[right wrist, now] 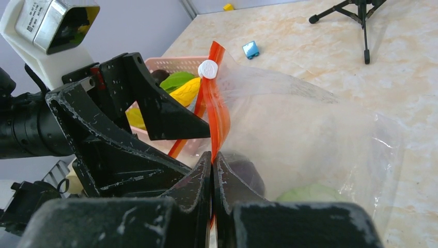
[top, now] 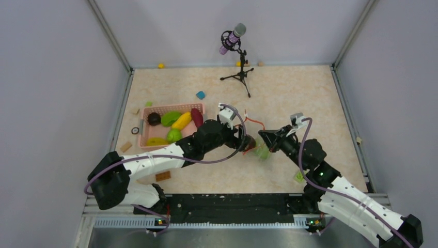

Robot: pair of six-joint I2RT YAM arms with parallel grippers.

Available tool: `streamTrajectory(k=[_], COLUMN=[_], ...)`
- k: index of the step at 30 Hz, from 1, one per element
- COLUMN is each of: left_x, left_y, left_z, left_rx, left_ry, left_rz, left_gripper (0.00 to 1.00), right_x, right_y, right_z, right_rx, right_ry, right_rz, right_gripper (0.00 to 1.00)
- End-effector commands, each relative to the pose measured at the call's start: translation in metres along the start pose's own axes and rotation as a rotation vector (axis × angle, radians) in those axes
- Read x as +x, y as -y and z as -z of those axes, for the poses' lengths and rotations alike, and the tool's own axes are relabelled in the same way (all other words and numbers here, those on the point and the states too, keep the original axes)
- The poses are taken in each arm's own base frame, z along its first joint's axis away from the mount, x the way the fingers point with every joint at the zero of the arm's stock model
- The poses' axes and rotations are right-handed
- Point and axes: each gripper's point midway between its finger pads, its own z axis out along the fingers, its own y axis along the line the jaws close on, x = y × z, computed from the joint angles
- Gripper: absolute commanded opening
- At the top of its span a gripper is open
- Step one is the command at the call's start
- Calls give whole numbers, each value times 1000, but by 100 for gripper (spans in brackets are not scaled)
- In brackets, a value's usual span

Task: Place the food in the zip-top bag and seal the zipper
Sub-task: Place the fake vegetable in the zipper food storage bag, then pick up the fake fruit from the bin.

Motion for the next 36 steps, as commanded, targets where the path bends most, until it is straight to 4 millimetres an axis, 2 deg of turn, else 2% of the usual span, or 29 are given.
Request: streamTrajectory(k=[1,3,8,11,14,18,22,24,28,29,31,36], left_x=[-31,-31,-37,-42,-50,-59,-69,-72,-69,-68,-62,-44], left_y=[22,27,36,31,13,-20,-54,-77,-130,-152,-180,-224], left_z=[6,9,20,27,35,51,76,88,106,114,125,144], left_rx=[67,92,133,99,-2,-189,-379,-478,-596,-646,-715,-848], left_ry=[71,66,75,91,129,185,248,265,232,242,245,227], left_rz=[22,21,15,13,24,59,83,105,222,267,333,437], left_gripper=[92,97,97,97,97,97,97,97,97,97,97,97], right_x=[-16,-17,-17,-18,-18,-18,-17,-17,-17,-16,-17,-16], right_y=[-9,-9,-9,-9,-9,-9,-7,-6,-6,-5,-6,-5], right_z=[-1,0,1,1,1,1,0,0,0,0,0,-1], right_rx=[-36,-37,-36,-34,-33,-31,-22,-17,-16,-17,-17,-13], right_ry=[56,57,60,62,63,62,61,61,62,60,61,59], right_rz=[2,2,1,1,1,3,4,6,6,6,6,8], right_gripper=[0,0,0,0,0,0,0,0,0,0,0,0])
